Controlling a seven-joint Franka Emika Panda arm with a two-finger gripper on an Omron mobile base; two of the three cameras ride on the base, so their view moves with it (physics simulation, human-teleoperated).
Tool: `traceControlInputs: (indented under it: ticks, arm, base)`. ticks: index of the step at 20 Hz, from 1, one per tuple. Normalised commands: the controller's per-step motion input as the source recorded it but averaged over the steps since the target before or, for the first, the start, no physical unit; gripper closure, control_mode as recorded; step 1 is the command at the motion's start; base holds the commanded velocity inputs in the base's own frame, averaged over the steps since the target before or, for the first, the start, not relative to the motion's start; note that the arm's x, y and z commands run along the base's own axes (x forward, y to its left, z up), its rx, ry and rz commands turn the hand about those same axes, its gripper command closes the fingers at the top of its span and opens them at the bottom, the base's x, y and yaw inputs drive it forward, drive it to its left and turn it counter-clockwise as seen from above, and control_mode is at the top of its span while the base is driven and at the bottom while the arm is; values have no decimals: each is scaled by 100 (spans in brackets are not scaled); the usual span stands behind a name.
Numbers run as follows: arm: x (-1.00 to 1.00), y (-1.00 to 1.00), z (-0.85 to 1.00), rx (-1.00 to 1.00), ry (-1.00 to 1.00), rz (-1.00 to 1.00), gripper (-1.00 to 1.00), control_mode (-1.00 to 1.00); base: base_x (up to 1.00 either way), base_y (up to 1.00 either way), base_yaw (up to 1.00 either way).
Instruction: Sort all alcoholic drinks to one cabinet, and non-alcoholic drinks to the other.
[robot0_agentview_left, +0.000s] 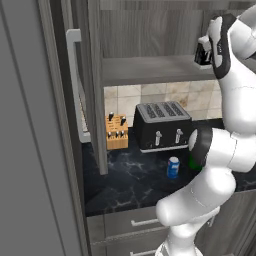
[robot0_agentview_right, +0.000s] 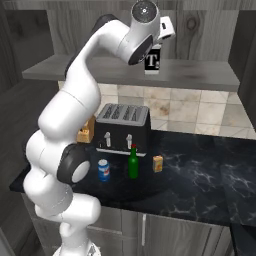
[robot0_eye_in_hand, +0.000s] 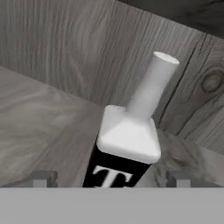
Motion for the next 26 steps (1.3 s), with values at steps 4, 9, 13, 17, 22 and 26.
traceControlInputs:
  ticks: [4, 9, 13, 17, 22, 26]
  arm:
    - [-54, 0, -22, 8, 0, -1, -100, -100]
    - [-100, 11, -61, 2, 3, -5, -100, -100]
    - [-98, 30, -91, 0, 9, -9, -100, -100]
    - [-42, 87, -100, 0, 23, -20, -100, -100]
    - [-6, 93, -100, 0, 25, -28, -100, -100]
    - [0, 14, -94, 2, 26, -29, -100, -100]
  base:
    - [0, 0, 0]
    - [0, 0, 0]
    - [0, 0, 0]
    - [0, 0, 0]
    - [0, 0, 0]
    - [0, 0, 0]
